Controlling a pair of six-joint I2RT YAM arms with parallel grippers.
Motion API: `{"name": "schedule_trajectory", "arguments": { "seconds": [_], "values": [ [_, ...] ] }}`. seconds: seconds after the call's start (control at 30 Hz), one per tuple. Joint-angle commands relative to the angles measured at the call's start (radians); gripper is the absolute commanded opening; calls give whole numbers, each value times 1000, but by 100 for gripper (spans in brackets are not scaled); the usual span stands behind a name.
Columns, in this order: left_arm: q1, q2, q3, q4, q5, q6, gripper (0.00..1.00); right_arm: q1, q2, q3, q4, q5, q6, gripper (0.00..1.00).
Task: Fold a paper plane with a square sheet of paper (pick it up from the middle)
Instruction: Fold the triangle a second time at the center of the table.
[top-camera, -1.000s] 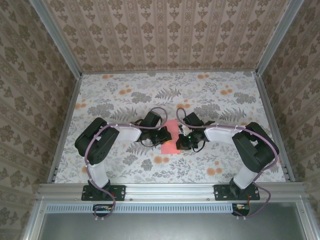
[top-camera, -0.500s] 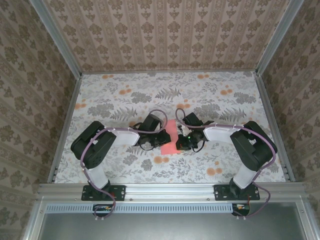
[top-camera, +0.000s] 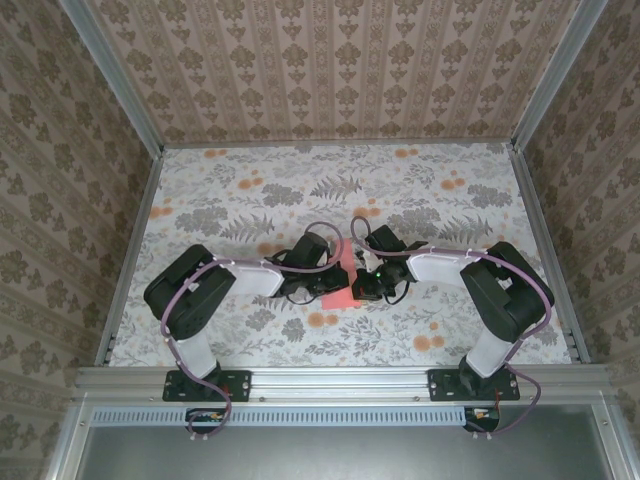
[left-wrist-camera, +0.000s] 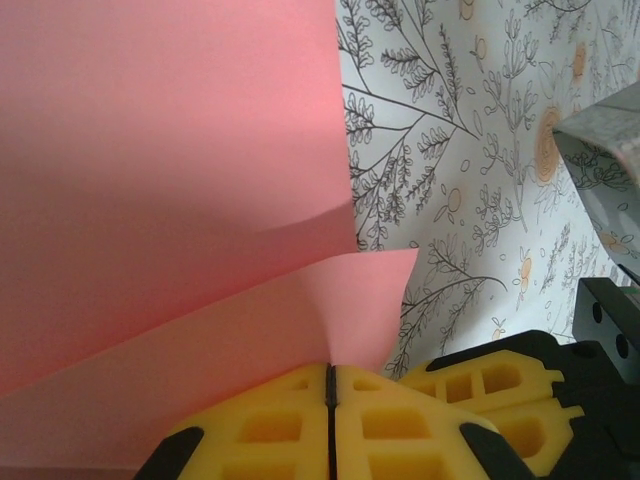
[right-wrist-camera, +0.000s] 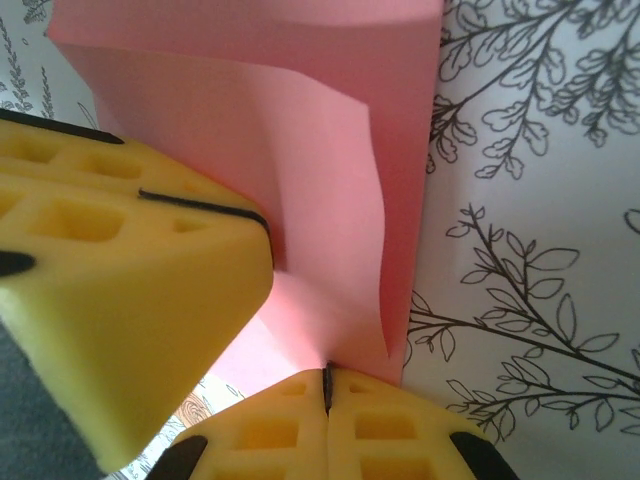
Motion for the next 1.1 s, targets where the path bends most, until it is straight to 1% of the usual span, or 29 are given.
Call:
{"name": "schedule_trajectory", "arguments": {
  "seconds": [0.0,0.13,0.33,0.57,0.7,0.9,1.07],
  "values": [
    [-20,-30,-22,32,-37,3,8,0,35,-7,-26,35,-6,3],
    [-43,-11,-34,43,-66,-28,7,-1,35,-12,-21,35,0,2],
    [-51,34,-67,111,-66,-77,2,0,35,-21,-15,23,7,2],
    [-41,10,-94,83,-124,-85,0,0,41,-30,-20,25,5,2],
    [5,-30,-158,90,-155,-95,0,0,47,-39,-42,50,-9,2],
    [100,-75,-226,102,-151,-79,0,-2,65,-60,-56,69,-19,2],
    [173,-99,-237,75,-133,-47,0,-1,66,-66,-58,74,-18,2]
  ]
}}
